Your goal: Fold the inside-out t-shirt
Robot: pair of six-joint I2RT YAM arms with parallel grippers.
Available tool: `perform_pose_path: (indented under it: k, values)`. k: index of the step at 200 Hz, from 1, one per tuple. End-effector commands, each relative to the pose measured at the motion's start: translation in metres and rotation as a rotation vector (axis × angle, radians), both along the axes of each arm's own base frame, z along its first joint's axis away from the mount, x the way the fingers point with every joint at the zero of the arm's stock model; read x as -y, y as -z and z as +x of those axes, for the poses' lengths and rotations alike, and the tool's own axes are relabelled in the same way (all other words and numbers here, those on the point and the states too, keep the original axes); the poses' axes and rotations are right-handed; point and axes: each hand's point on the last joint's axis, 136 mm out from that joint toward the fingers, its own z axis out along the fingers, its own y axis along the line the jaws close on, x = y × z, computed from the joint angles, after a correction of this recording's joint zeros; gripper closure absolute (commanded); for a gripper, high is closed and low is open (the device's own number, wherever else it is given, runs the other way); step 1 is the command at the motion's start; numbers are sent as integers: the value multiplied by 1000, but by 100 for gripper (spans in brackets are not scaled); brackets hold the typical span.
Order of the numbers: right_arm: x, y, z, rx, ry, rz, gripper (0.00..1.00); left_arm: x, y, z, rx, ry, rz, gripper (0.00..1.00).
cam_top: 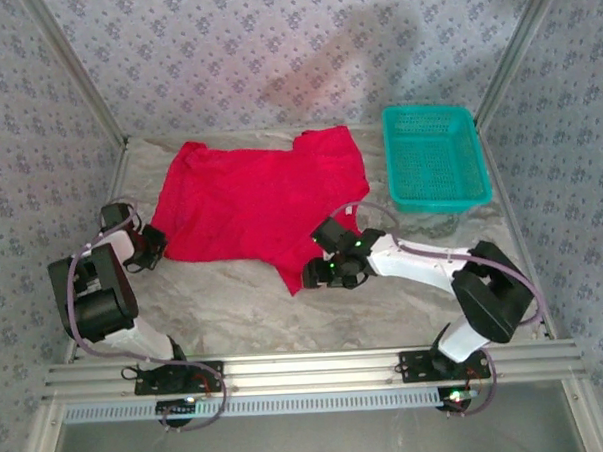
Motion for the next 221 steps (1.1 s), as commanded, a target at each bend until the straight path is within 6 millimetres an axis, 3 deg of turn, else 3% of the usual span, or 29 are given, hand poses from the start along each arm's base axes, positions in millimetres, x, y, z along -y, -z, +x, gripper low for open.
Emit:
perform_pose_path:
  k: [1,9,21,37,43,60,79,107,124,141,161,182,221]
  values:
    - [-11,16,10,-35,52,-26,35,-2,-26,5,72,-9,15,100]
    - [-14,21,19,-27,66,-47,37,-3,-37,6,89,-11,24,100]
    - [-13,29,31,-25,97,-76,51,-5,-54,7,111,-12,47,100]
    - [-10,22,40,-24,93,-97,90,-10,-77,8,136,-15,83,100]
    - [-5,14,41,-20,73,-111,100,-12,-85,7,144,-15,100,100]
    - [21,-17,34,-20,13,-176,100,-18,-104,6,167,-26,143,100]
    - [49,-72,38,36,-22,-187,100,-24,-120,5,187,-39,162,100]
    - [98,-145,45,111,63,-102,100,-25,-135,7,226,-40,149,100]
    - [115,-185,54,176,132,-3,100,-23,-135,10,232,-31,136,100]
    - [116,-206,67,215,173,81,100,-19,-129,11,231,-26,114,100]
    - [102,-204,88,210,183,137,100,-8,-120,15,224,-5,107,100]
    - [83,-186,118,173,182,187,100,4,-103,24,188,30,127,100]
    - [73,-127,180,58,214,174,100,8,-72,43,99,72,129,100]
